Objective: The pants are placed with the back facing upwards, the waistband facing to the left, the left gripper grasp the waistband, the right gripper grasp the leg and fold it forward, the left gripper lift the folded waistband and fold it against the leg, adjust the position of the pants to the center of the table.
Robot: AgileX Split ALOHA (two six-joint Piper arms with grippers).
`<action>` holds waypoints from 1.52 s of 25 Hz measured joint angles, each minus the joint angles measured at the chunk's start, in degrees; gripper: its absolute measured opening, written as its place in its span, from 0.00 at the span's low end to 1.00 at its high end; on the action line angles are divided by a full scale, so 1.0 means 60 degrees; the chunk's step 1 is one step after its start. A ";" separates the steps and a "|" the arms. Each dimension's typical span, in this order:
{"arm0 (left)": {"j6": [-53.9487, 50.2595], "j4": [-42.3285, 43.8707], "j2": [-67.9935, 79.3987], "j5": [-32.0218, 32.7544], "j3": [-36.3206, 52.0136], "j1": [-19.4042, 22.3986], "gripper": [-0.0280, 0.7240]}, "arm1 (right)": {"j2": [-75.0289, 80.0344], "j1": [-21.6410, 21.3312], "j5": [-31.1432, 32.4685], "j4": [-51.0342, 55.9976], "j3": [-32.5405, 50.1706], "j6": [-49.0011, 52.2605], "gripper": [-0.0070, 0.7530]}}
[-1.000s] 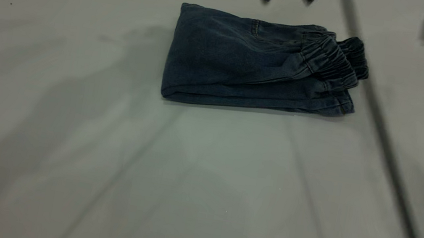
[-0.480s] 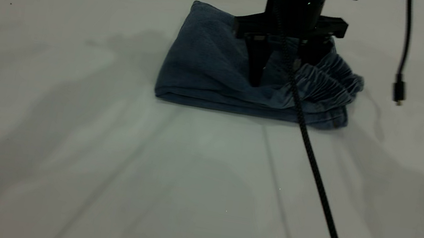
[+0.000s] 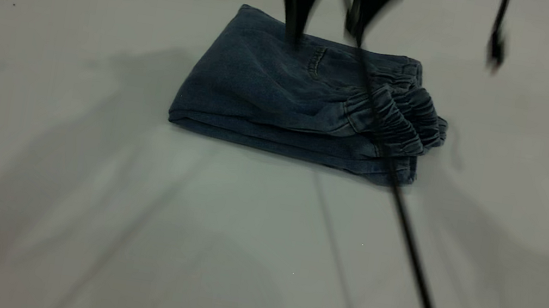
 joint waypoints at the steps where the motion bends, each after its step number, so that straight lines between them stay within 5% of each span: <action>1: -0.0394 0.0462 -0.0304 0.0474 0.0000 0.0000 0.81 | -0.0484 0.0000 0.0025 -0.0009 0.0000 -0.0036 0.63; 9: -0.2537 0.2922 -0.1942 0.4757 0.0000 0.0000 0.70 | -0.4480 0.0000 0.0339 -0.0422 0.0000 -0.0304 0.63; 14: -0.2851 0.2959 -0.2669 0.4791 0.0504 0.0000 0.67 | -0.6582 0.0000 0.0378 -0.0474 0.0770 -0.0373 0.63; 30: -0.4320 0.1448 -0.8431 0.4728 0.6889 0.0000 0.67 | -1.3538 0.0000 -0.0098 -0.0923 1.1814 -0.0042 0.63; 38: -0.5061 0.1428 -1.0884 0.4583 0.9276 0.0000 0.67 | -1.6878 0.0000 -0.0388 -0.0969 1.4609 0.0030 0.63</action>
